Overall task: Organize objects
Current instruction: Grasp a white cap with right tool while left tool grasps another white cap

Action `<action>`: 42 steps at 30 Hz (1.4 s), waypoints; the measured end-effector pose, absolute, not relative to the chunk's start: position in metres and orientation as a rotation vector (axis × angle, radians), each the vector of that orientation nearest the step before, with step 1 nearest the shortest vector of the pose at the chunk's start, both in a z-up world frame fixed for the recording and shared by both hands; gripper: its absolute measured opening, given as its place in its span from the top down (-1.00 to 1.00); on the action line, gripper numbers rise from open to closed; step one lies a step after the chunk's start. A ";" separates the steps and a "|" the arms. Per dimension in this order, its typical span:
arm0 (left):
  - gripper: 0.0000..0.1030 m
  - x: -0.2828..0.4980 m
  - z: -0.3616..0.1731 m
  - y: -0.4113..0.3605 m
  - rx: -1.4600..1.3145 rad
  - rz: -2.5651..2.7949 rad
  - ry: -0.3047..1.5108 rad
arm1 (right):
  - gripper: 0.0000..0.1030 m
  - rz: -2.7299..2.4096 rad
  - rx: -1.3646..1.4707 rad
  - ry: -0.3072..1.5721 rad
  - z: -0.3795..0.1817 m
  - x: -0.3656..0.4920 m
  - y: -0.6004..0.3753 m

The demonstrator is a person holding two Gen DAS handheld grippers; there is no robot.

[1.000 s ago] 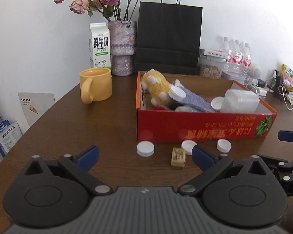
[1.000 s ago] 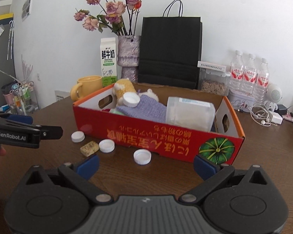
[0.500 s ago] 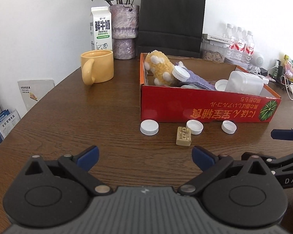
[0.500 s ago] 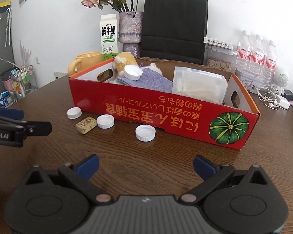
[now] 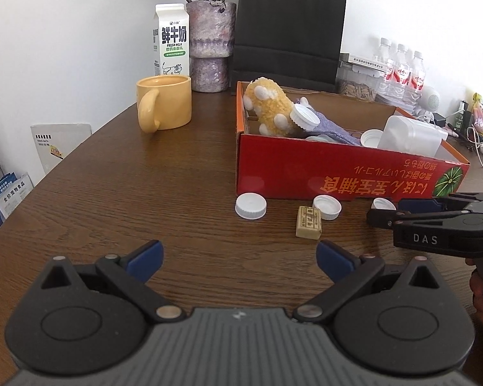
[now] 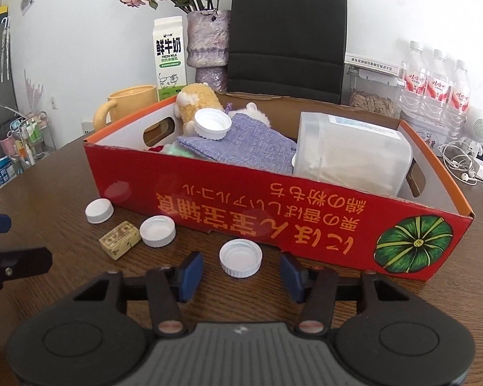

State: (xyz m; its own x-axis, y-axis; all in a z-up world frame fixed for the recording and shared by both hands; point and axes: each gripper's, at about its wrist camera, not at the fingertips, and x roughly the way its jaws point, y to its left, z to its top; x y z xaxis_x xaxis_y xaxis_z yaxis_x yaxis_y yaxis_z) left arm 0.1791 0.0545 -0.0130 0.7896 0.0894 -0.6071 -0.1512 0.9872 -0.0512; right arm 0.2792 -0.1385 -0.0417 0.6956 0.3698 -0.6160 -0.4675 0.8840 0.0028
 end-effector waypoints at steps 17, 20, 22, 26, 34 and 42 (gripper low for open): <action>-1.00 0.210 -0.018 0.060 -0.081 0.195 0.636 | 0.47 0.506 -0.130 0.571 -0.036 0.270 -0.146; -1.00 0.221 -0.019 0.062 -0.078 0.212 0.624 | 0.47 0.505 -0.129 0.554 -0.033 0.266 -0.154; -0.97 0.229 -0.020 0.061 -0.076 0.210 0.621 | 0.47 0.501 -0.128 0.544 -0.032 0.265 -0.158; -0.43 0.244 -0.025 0.056 -0.069 0.179 0.639 | 0.47 0.494 -0.124 0.524 -0.030 0.262 -0.169; 0.39 0.251 -0.036 0.057 -0.078 0.147 0.633 | 0.47 0.489 -0.088 0.524 -0.031 0.265 -0.180; 0.44 0.243 -0.031 0.066 -0.132 0.129 0.605 | 0.47 0.497 -0.091 0.532 -0.035 0.265 -0.178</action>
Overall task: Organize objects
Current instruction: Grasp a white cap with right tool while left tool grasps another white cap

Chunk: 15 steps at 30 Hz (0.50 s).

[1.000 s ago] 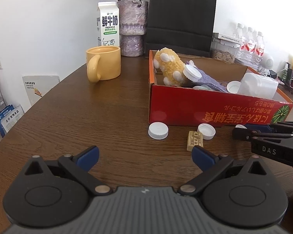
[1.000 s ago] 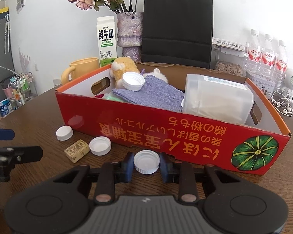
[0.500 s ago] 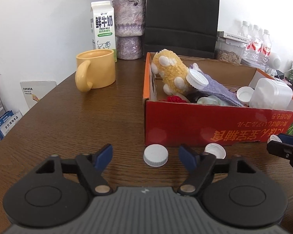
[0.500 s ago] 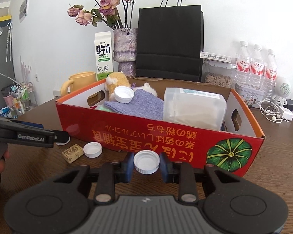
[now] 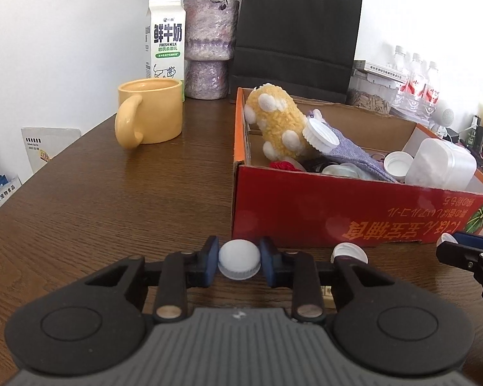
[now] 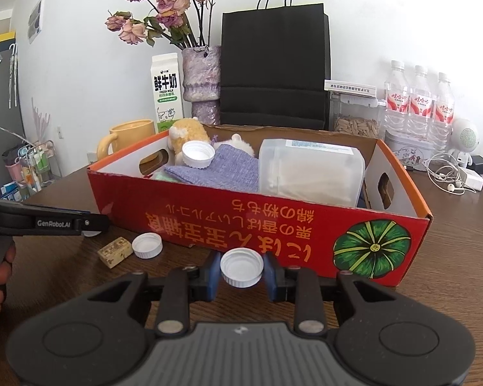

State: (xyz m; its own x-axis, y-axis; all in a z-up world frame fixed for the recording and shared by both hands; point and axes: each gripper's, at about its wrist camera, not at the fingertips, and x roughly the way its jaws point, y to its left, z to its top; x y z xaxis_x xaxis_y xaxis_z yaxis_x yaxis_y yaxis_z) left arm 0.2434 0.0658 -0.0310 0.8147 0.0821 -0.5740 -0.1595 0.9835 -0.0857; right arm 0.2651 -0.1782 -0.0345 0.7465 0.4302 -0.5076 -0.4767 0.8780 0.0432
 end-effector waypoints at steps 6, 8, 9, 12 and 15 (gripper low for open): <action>0.44 0.233 -0.023 0.067 -0.145 0.101 0.557 | 0.47 0.517 -0.054 0.556 -0.036 0.270 -0.182; 0.44 0.231 -0.022 0.066 -0.147 0.092 0.548 | 0.47 0.516 -0.043 0.564 -0.036 0.271 -0.183; 0.44 0.231 -0.022 0.067 -0.151 0.089 0.547 | 0.47 0.517 -0.041 0.565 -0.036 0.272 -0.183; 0.44 0.231 -0.023 0.068 -0.158 0.085 0.550 | 0.47 0.523 -0.035 0.567 -0.036 0.272 -0.183; 0.44 0.231 -0.023 0.067 -0.158 0.085 0.548 | 0.47 0.524 -0.034 0.568 -0.036 0.271 -0.183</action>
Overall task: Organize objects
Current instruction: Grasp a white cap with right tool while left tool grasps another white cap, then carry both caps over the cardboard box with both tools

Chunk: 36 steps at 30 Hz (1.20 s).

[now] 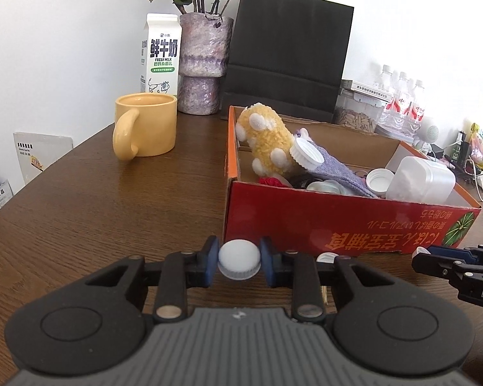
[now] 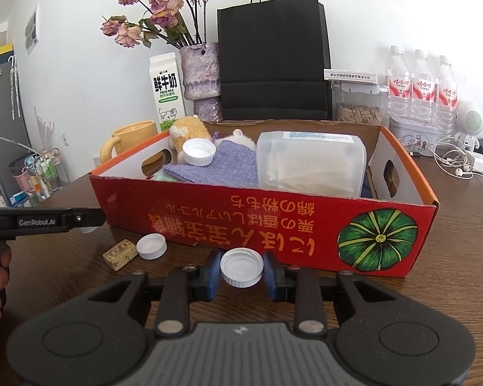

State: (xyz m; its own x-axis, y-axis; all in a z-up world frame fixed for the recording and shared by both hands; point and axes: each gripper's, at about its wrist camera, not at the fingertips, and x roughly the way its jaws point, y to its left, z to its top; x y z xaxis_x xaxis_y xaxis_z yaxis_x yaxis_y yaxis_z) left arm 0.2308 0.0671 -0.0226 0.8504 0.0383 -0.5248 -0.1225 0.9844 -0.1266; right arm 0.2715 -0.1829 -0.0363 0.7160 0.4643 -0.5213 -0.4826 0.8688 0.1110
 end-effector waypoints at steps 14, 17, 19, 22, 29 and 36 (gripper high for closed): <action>0.44 0.222 -0.016 0.063 -0.150 0.080 0.491 | 0.47 0.552 -0.044 0.514 -0.030 0.262 -0.181; 0.44 0.218 -0.013 0.062 -0.149 0.080 0.461 | 0.47 0.555 -0.053 0.487 -0.026 0.256 -0.180; 0.44 0.213 -0.010 0.062 -0.164 0.083 0.429 | 0.47 0.561 -0.065 0.459 -0.022 0.250 -0.178; 0.44 0.202 -0.002 0.060 -0.175 0.082 0.374 | 0.47 0.570 -0.075 0.417 -0.014 0.241 -0.174; 0.44 0.202 0.025 0.048 -0.195 0.052 0.331 | 0.47 0.559 -0.050 0.326 0.016 0.236 -0.175; 0.44 0.229 0.070 0.032 -0.186 0.023 0.243 | 0.47 0.498 -0.030 0.214 0.054 0.263 -0.172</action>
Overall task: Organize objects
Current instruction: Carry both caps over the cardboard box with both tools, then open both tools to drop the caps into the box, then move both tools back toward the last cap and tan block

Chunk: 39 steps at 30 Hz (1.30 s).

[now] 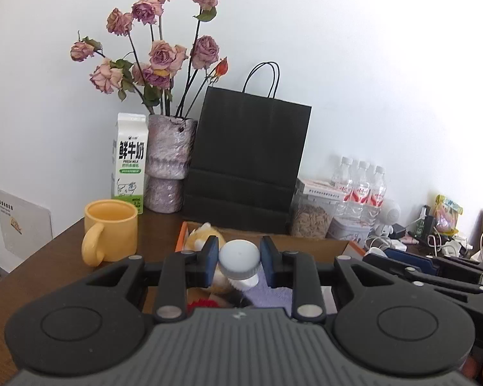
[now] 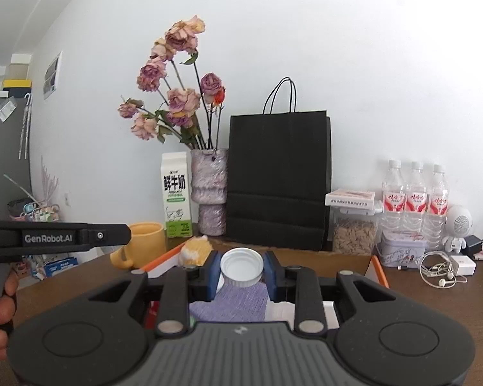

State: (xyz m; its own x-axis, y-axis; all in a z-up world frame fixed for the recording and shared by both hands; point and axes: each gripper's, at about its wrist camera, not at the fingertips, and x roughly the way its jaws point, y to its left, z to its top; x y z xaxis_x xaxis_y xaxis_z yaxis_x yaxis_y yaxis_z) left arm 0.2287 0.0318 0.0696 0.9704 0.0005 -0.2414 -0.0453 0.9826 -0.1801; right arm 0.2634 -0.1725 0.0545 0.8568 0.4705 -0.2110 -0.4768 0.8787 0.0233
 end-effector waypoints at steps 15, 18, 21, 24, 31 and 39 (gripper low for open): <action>0.44 0.330 0.068 0.004 -0.208 0.045 0.328 | 0.47 0.365 -0.016 0.289 0.049 0.358 -0.170; 0.44 0.338 0.057 0.007 -0.194 0.048 0.368 | 0.47 0.348 -0.021 0.329 0.038 0.369 -0.172; 0.22 0.339 0.052 0.007 -0.173 0.043 0.389 | 0.46 0.341 -0.034 0.357 0.032 0.372 -0.173; -0.73 0.334 0.052 0.005 -0.151 0.064 0.369 | -0.23 0.317 -0.051 0.364 0.030 0.369 -0.172; -1.00 0.322 0.056 0.012 -0.136 0.096 0.321 | -1.00 0.263 -0.064 0.343 0.031 0.361 -0.180; -1.00 0.314 0.055 0.016 -0.135 0.102 0.300 | -1.00 0.283 -0.079 0.330 0.029 0.349 -0.178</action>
